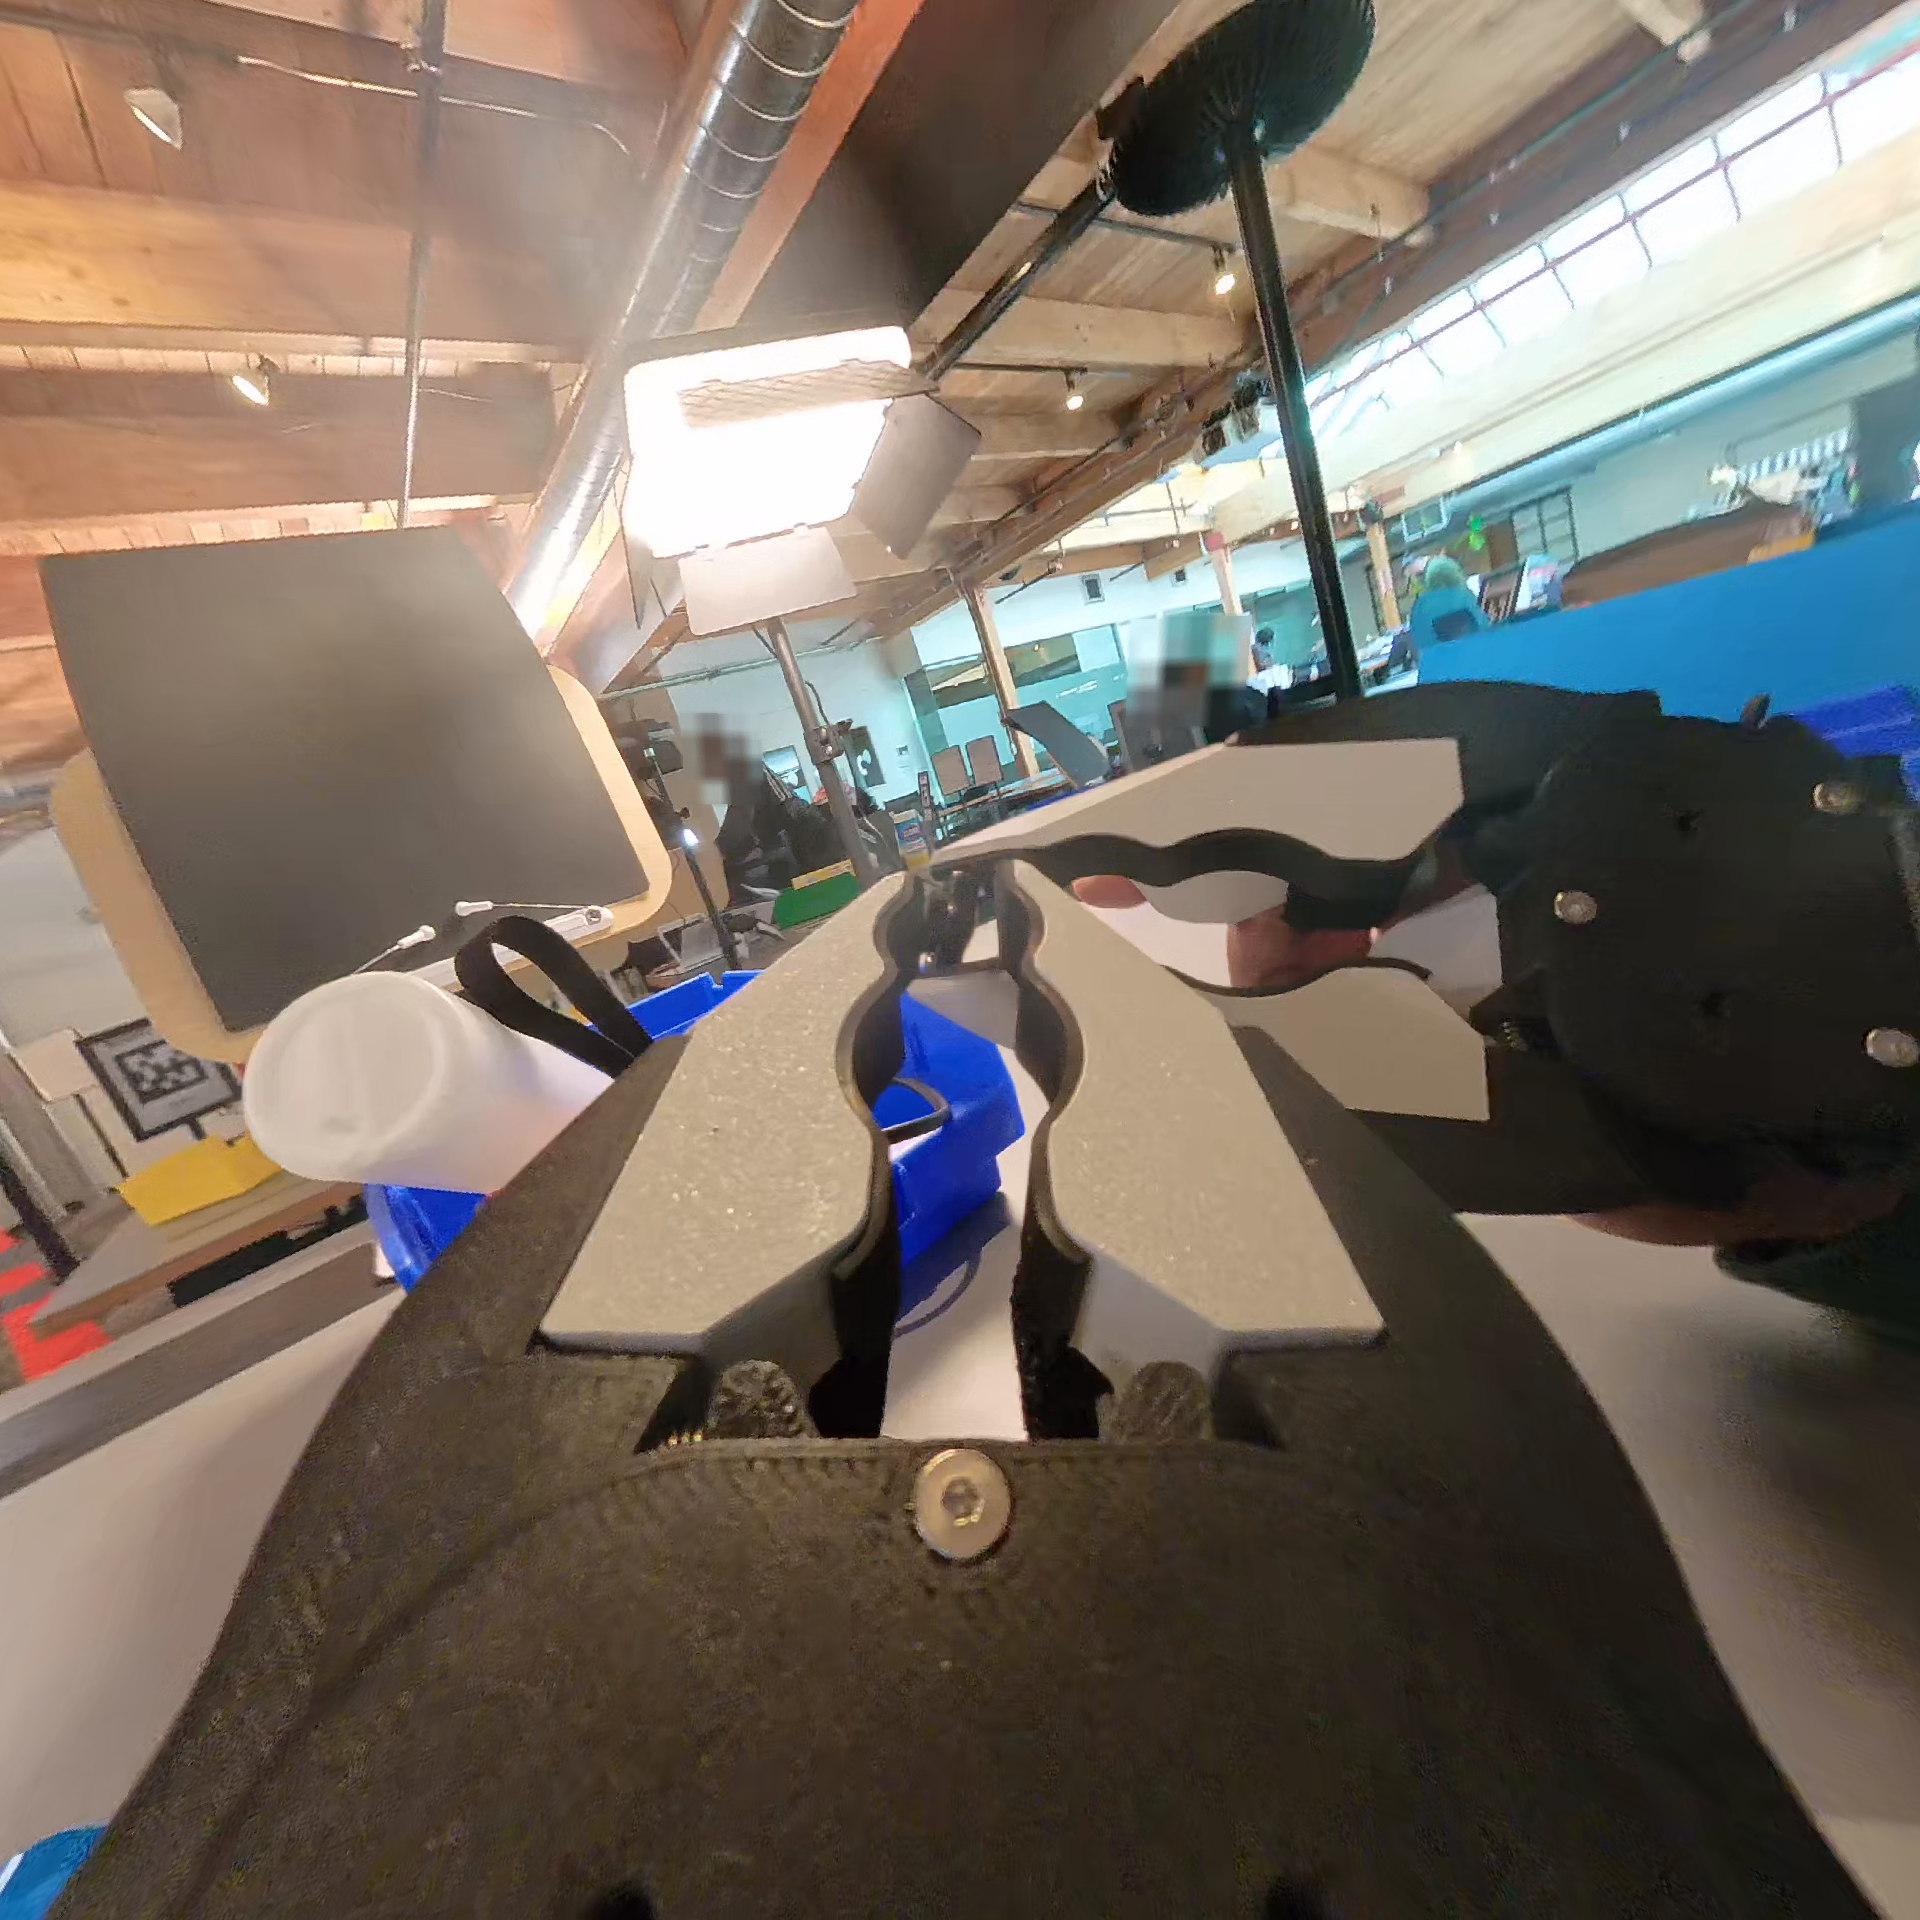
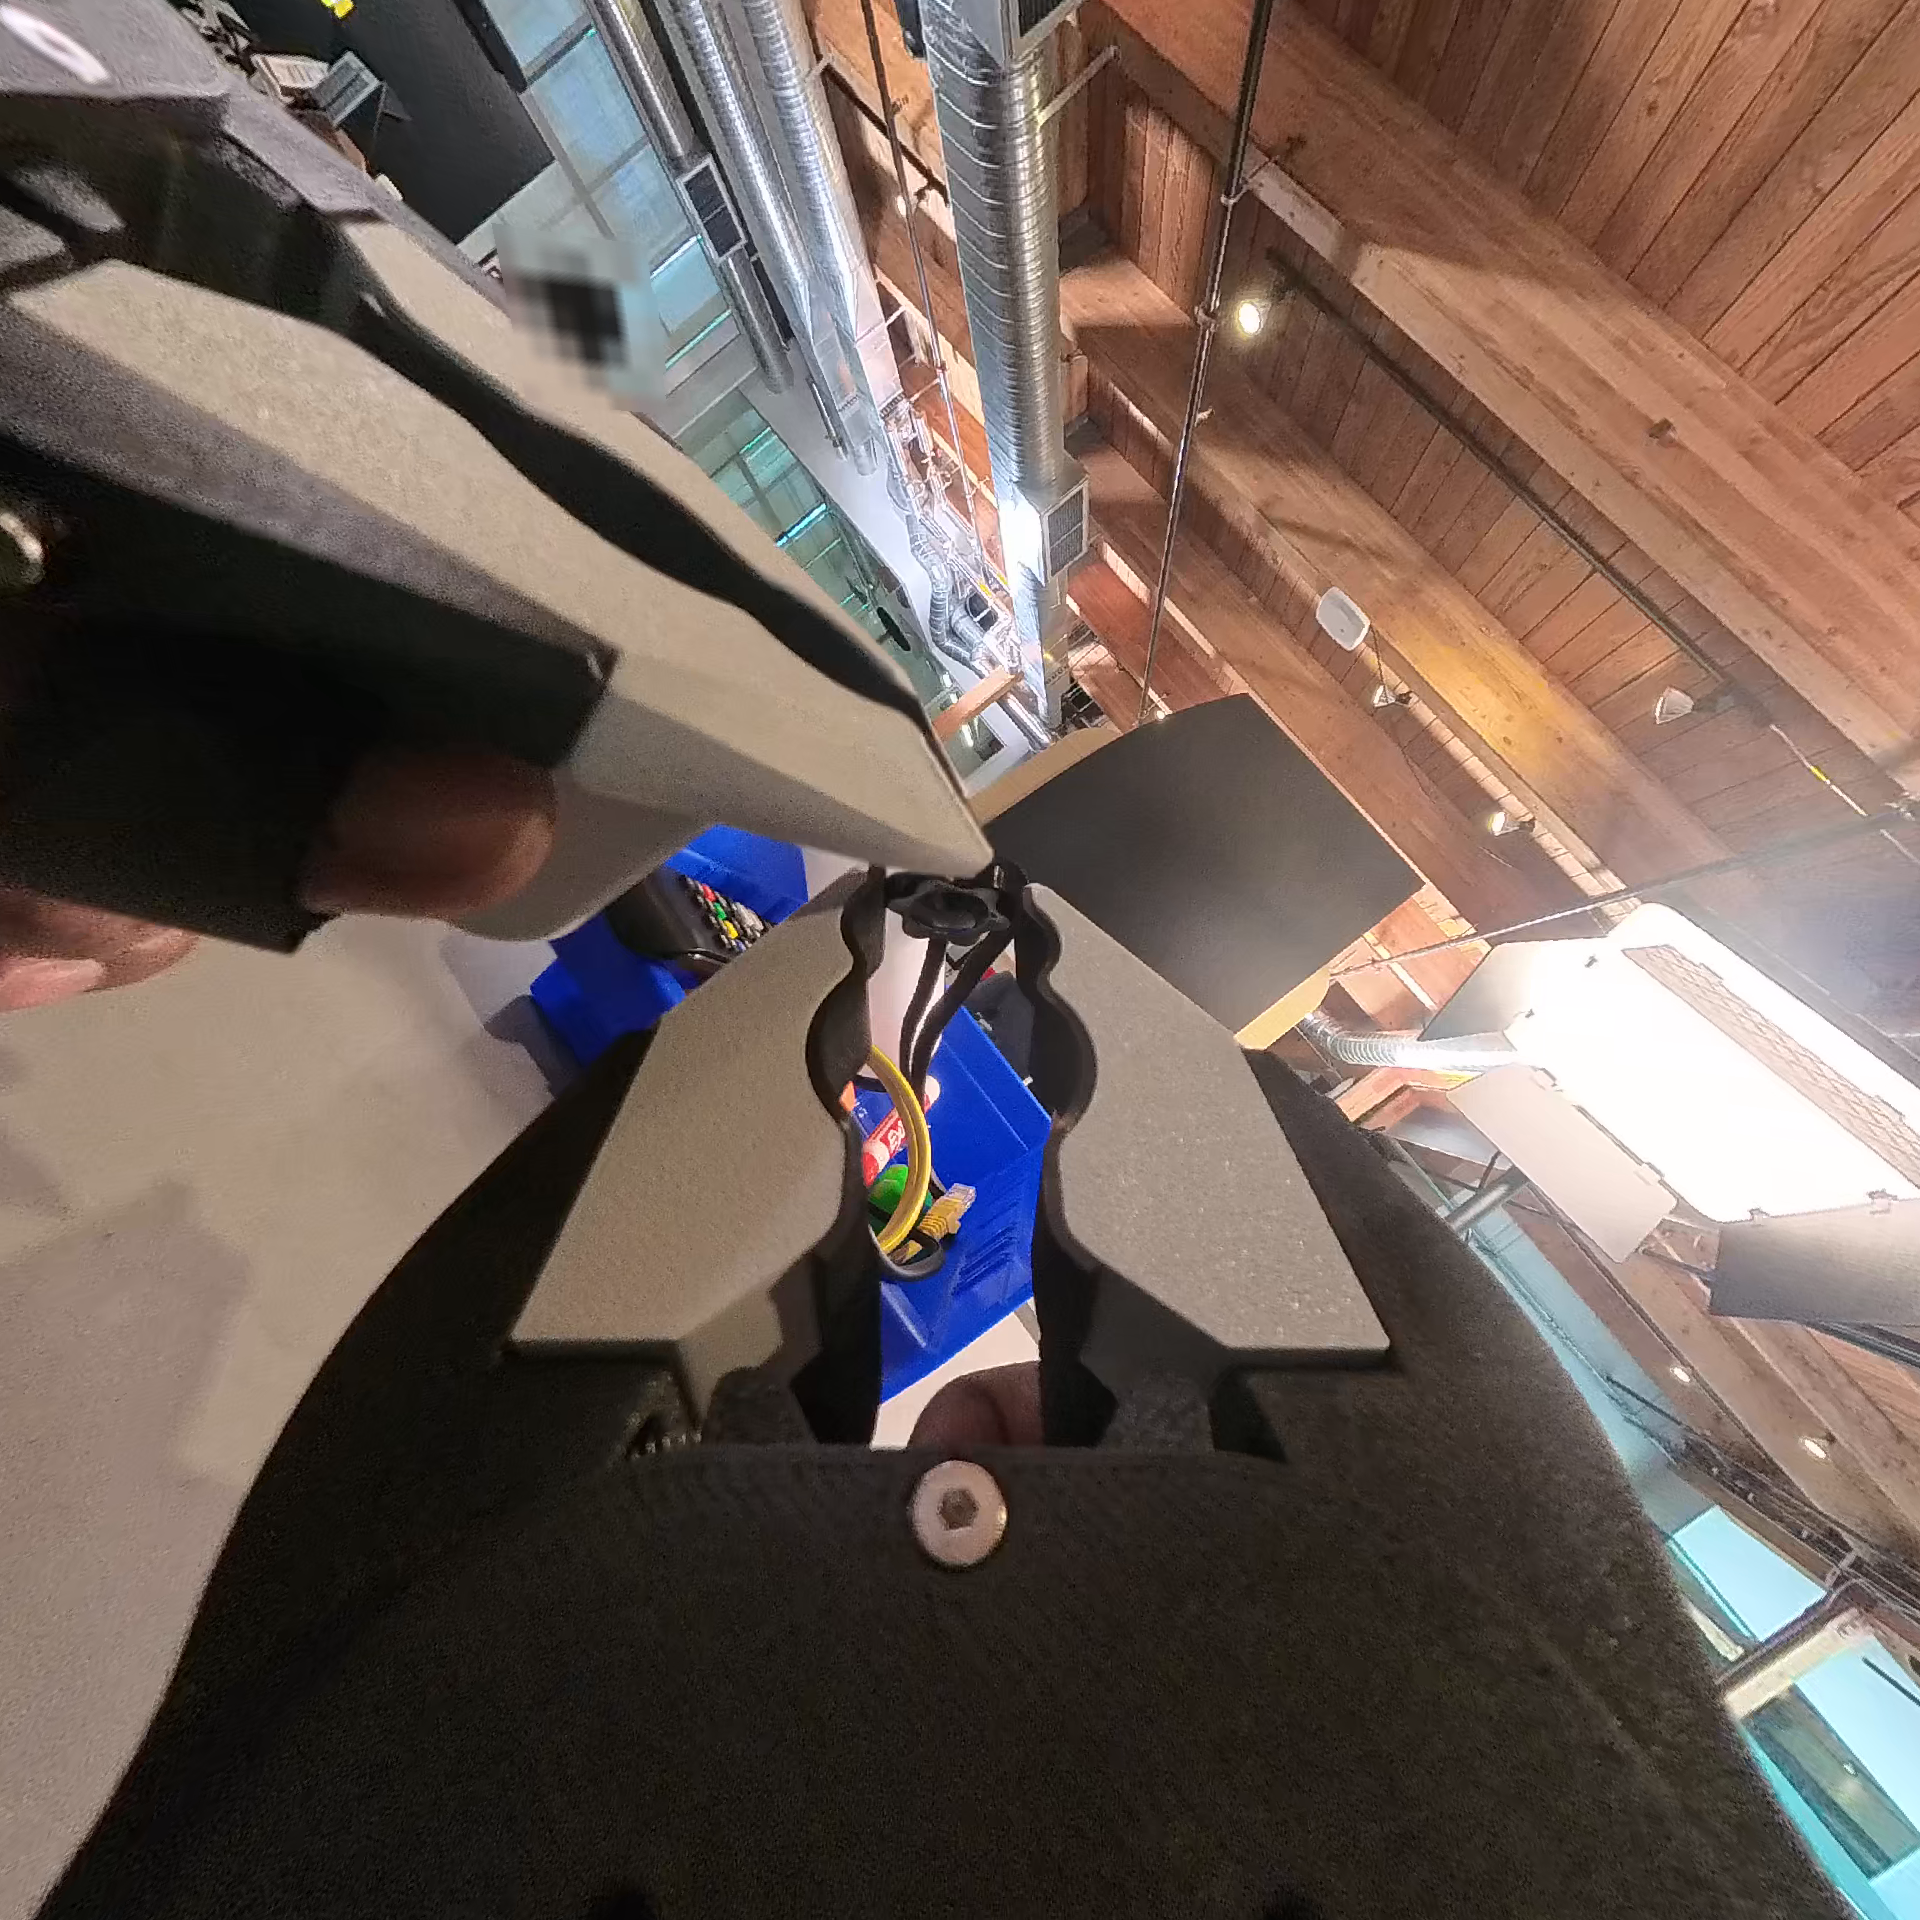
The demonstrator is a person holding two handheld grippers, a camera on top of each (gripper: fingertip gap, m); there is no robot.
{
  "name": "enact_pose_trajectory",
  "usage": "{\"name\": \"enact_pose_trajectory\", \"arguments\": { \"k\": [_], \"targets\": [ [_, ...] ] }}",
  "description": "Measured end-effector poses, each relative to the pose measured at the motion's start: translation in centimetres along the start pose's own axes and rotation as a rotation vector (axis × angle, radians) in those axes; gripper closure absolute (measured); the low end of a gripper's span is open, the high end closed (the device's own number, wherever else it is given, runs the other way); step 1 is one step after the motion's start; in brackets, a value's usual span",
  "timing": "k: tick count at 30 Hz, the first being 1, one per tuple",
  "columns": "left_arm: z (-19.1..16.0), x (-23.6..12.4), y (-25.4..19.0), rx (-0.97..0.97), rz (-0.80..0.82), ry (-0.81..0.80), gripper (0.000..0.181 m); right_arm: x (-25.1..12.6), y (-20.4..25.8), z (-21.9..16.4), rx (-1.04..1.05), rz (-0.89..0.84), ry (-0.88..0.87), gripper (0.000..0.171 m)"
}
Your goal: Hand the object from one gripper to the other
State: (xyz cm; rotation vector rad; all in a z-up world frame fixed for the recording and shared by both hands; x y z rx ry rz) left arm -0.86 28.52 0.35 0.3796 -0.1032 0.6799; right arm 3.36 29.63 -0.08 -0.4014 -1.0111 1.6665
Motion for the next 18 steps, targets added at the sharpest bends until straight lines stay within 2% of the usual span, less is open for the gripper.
{"name": "enact_pose_trajectory", "arguments": {
  "k": [11,18],
  "targets": [
    [-0.68,0.43,-0.38,0.105,0.053,0.063,0.171,0.02,0.13,-0.07,-0.026,-0.006,0.004,0.147],
    [-0.72,0.38,-0.04,0.076,0.057,0.064,0.175,0.03,0.24,-0.06,-0.032,-0.004,0.003,0.147]
  ]
}}
Point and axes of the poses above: each gripper's, where its closed fingertips meet, x out along the fingers, z out of its top, y = z × x across the jaws, the point moved 4 cm from there along -x, back along the fingers, and after that the axes turned 7 degrees about y, right-handed, at the moved point
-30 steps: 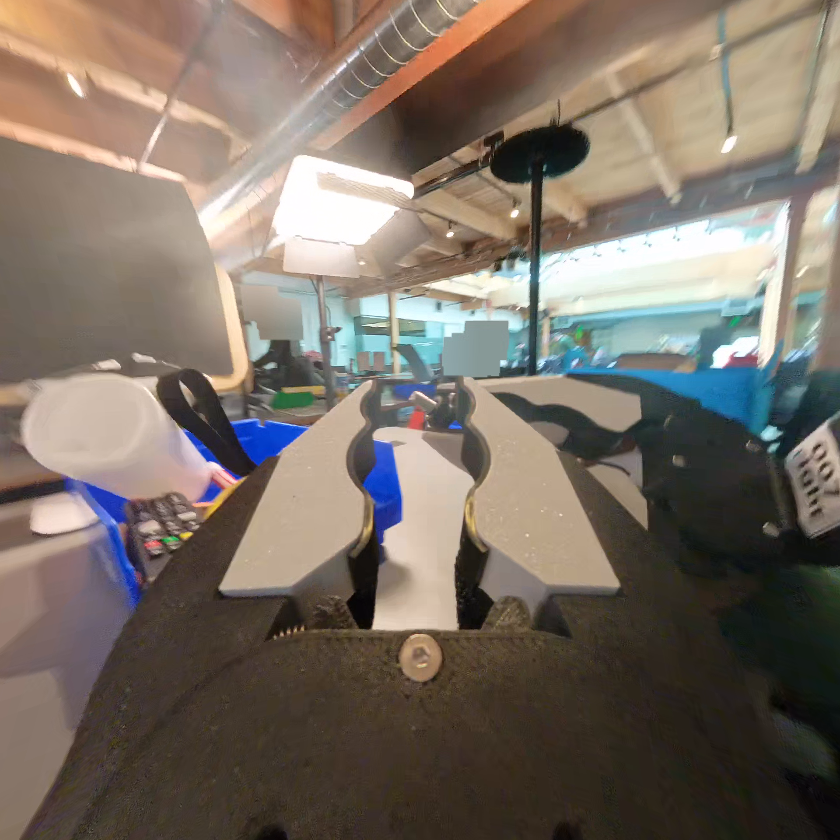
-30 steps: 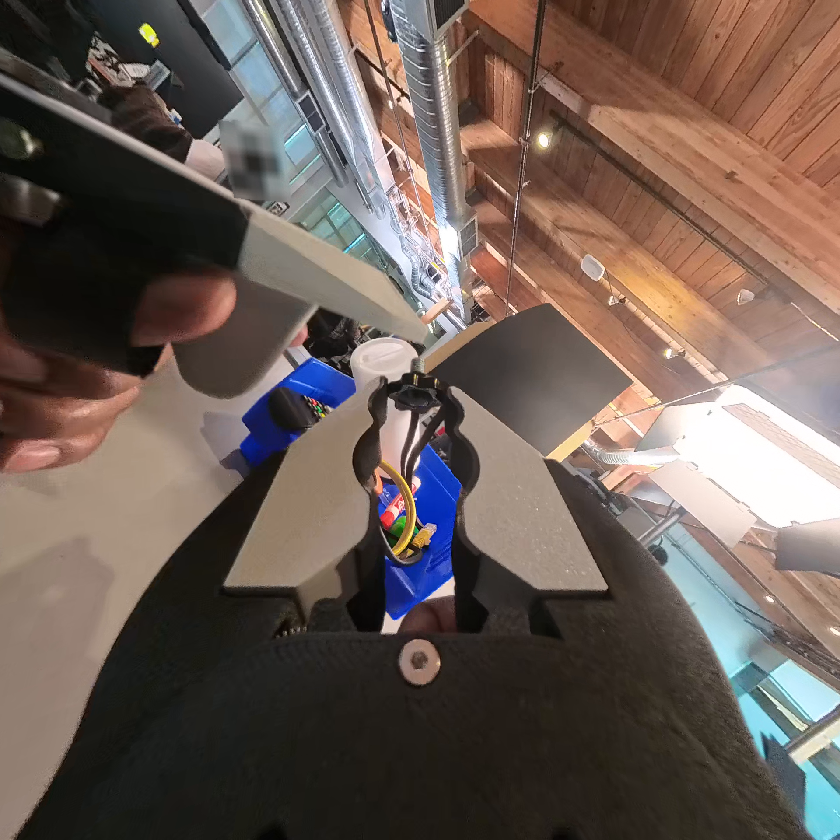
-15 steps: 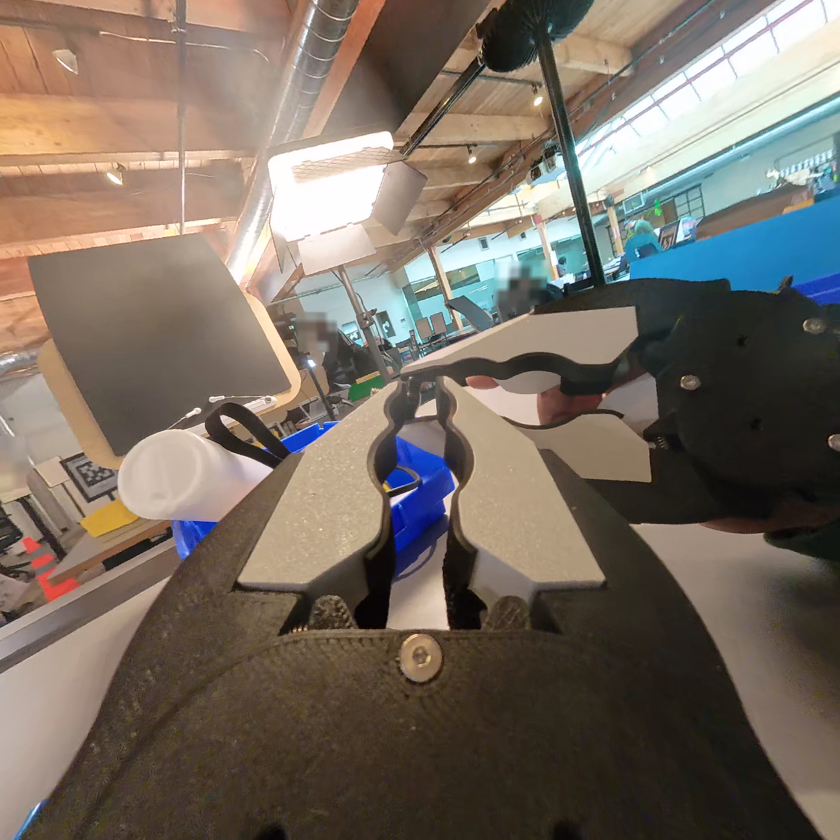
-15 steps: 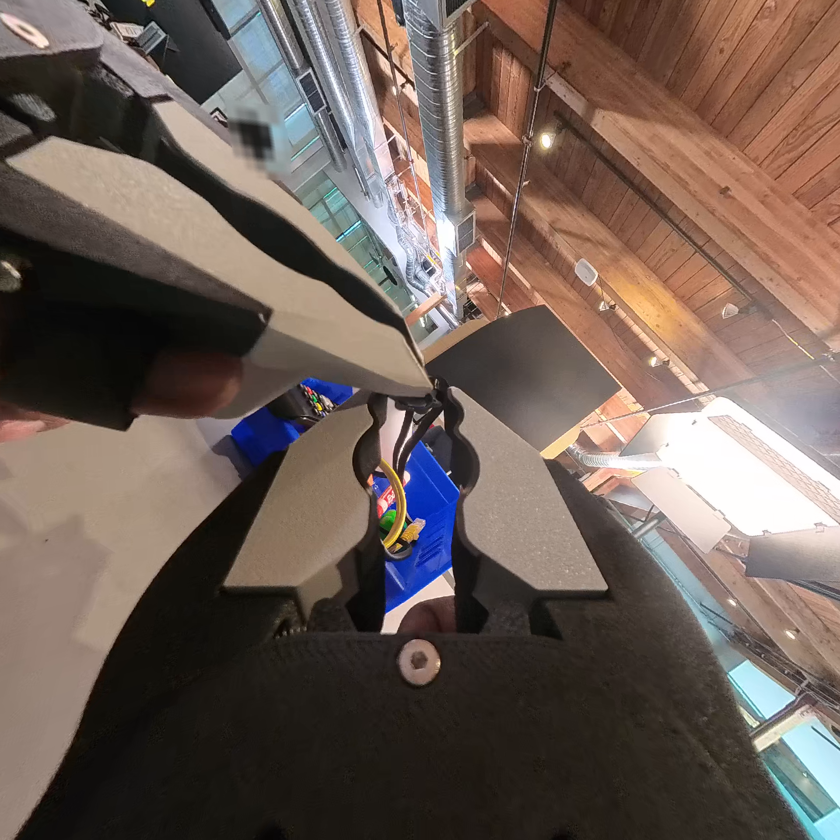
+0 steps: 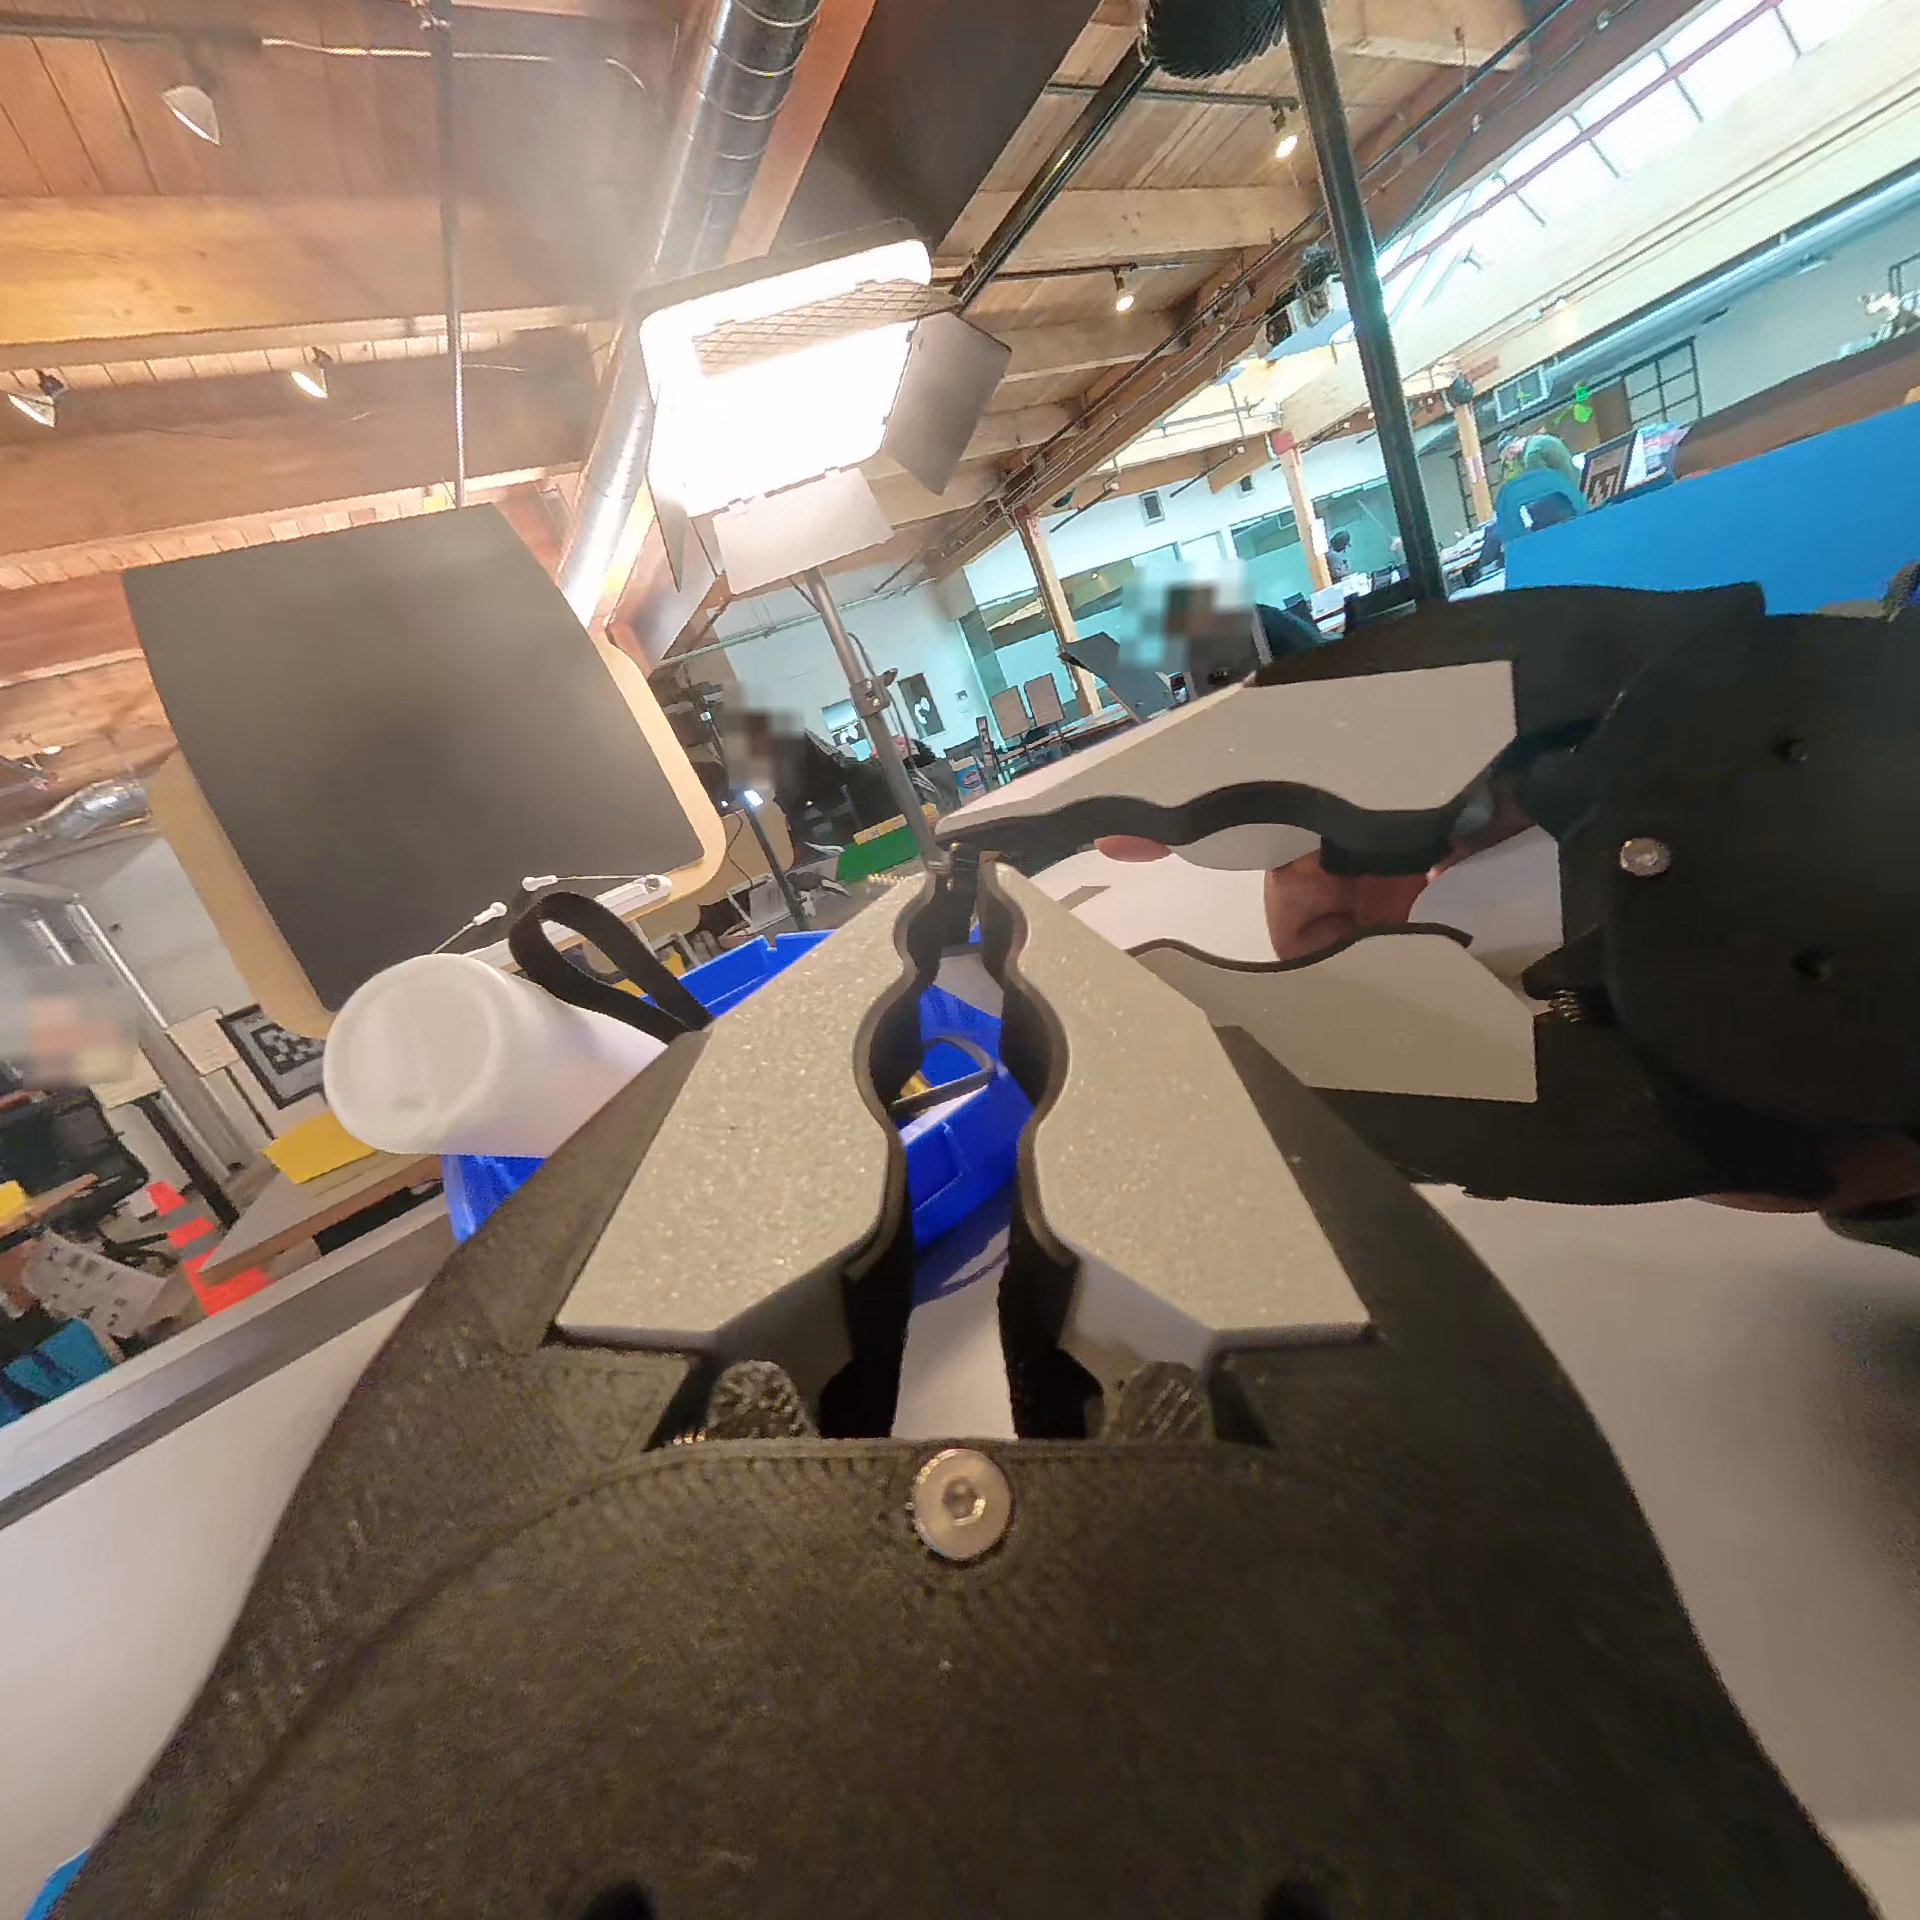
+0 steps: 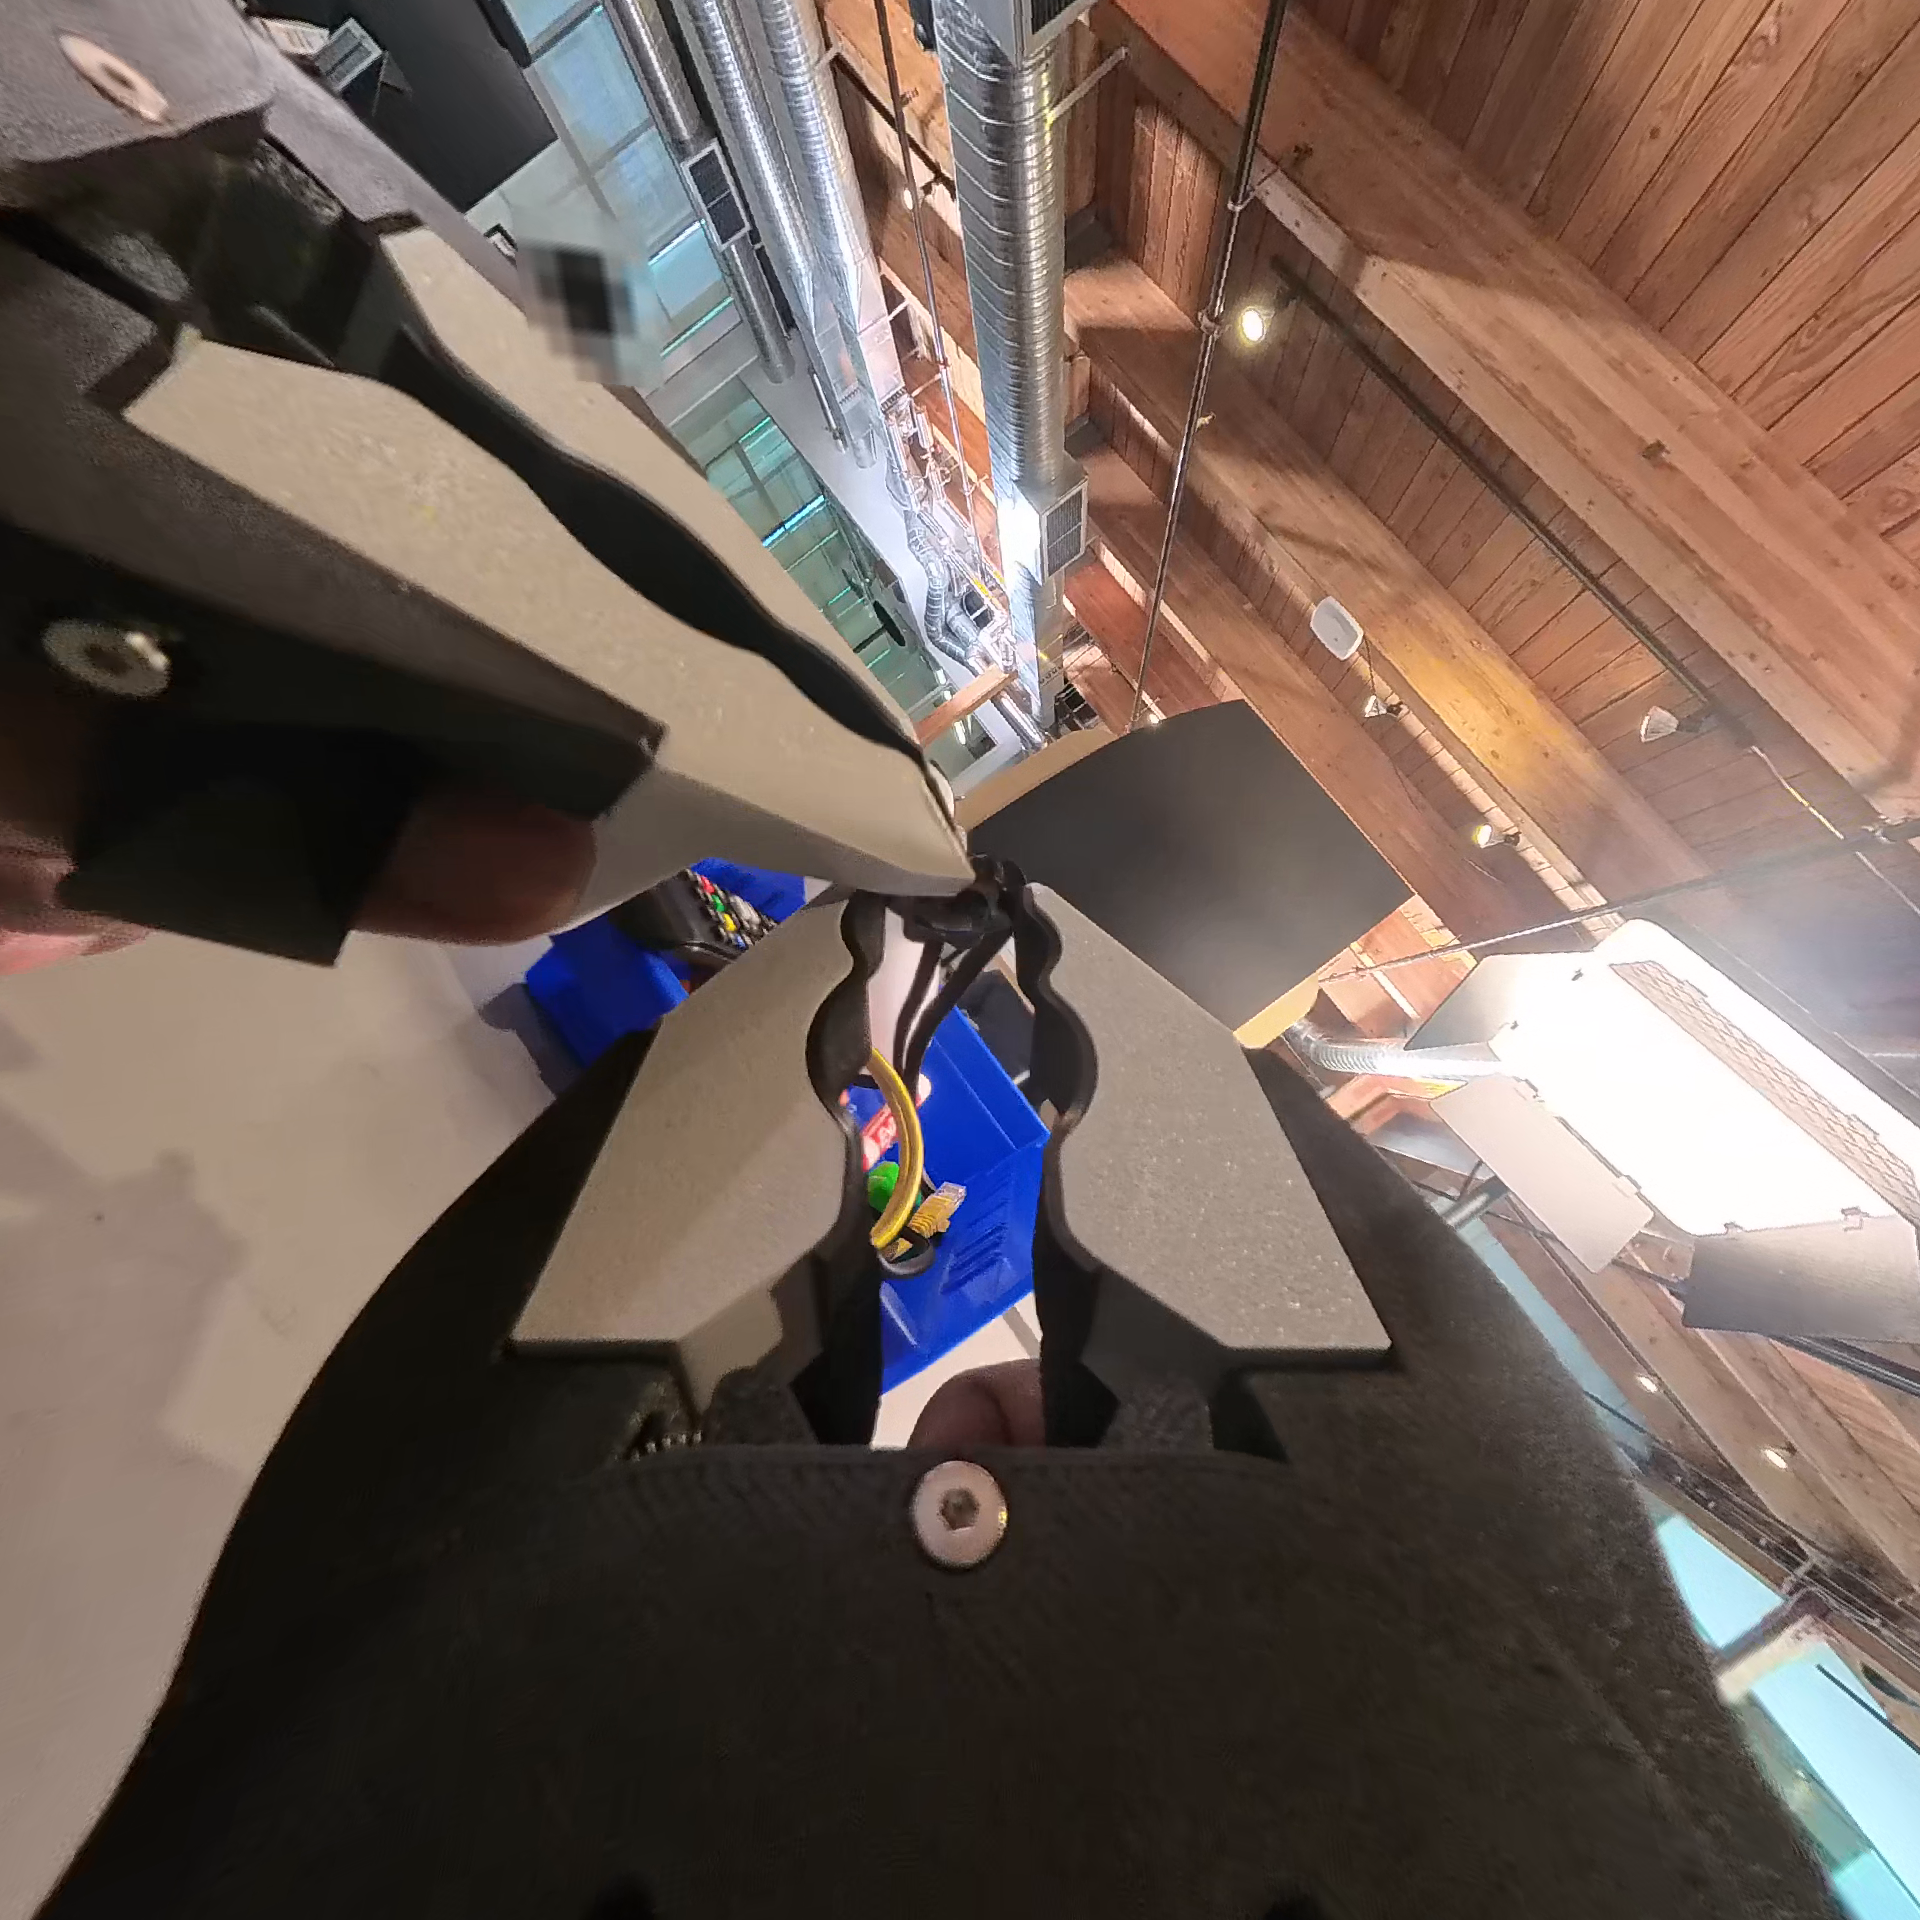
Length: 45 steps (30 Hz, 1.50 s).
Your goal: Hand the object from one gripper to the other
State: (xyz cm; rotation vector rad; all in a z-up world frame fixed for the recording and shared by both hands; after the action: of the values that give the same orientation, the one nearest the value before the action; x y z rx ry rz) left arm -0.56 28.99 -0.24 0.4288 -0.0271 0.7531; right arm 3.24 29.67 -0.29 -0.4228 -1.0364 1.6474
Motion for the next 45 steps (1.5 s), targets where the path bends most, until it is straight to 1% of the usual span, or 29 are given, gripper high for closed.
{"name": "enact_pose_trajectory", "arguments": {
  "k": [4,10,13,18,22,27,31,33,35,36,37,41,43,45],
  "targets": [
    [0.0,-0.2,0.8,-0.126,-0.037,-0.026,0.175,-0.1,0.0,0.2,0.023,0.008,-0.019,0.146],
    [0.0,-0.4,2.1,-0.456,-0.197,-0.11,0.175,-0.4,-0.6,0.7,0.184,0.073,-0.072,0.143],
    [-0.2,-0.5,2.7,-0.598,-0.26,-0.142,0.175,-0.6,-0.9,0.9,0.23,0.092,-0.095,0.143],
    [-0.5,-0.3,2.7,-0.788,-0.395,-0.167,0.175,-0.5,-0.3,0.9,0.196,0.106,-0.084,0.14],
    [-0.9,0.0,2.3,-0.93,-0.514,-0.171,0.175,-0.5,-0.4,0.9,0.191,0.094,-0.082,0.14],
    [-1.1,0.2,1.8,-1.036,-0.619,-0.163,0.175,-0.4,-0.3,0.8,0.172,0.087,-0.076,0.144],
    [-1.2,0.3,1.7,-1.049,-0.619,-0.154,0.175,-0.4,-0.3,0.7,0.156,0.081,-0.067,0.146],
    [-1.3,0.5,1.8,-1.032,-0.579,-0.143,0.173,-0.3,-0.3,0.6,0.152,0.073,-0.057,0.147],
    [-1.3,0.5,2.1,-0.98,-0.508,-0.13,0.16,-0.2,-0.4,0.5,0.142,0.062,-0.045,0.147],
    [-1.3,0.5,2.3,-0.937,-0.467,-0.126,0.153,-0.1,-0.3,0.4,0.135,0.059,-0.036,0.147],
    [-1.2,0.5,2.4,-0.877,-0.422,-0.119,0.15,-0.1,-0.3,0.2,0.122,0.055,-0.026,0.147],
    [-0.7,0.4,1.6,-0.558,-0.265,-0.064,0.146,0.2,0.3,0.0,0.046,0.041,0.003,0.147],
    [-0.5,0.5,0.9,-0.442,-0.24,-0.038,0.146,0.2,0.5,-0.1,0.02,0.038,0.011,0.147],
    [-0.7,0.6,0.4,-0.406,-0.241,-0.017,0.146,0.2,0.5,-0.2,0.014,0.037,0.015,0.147]
  ]
}}
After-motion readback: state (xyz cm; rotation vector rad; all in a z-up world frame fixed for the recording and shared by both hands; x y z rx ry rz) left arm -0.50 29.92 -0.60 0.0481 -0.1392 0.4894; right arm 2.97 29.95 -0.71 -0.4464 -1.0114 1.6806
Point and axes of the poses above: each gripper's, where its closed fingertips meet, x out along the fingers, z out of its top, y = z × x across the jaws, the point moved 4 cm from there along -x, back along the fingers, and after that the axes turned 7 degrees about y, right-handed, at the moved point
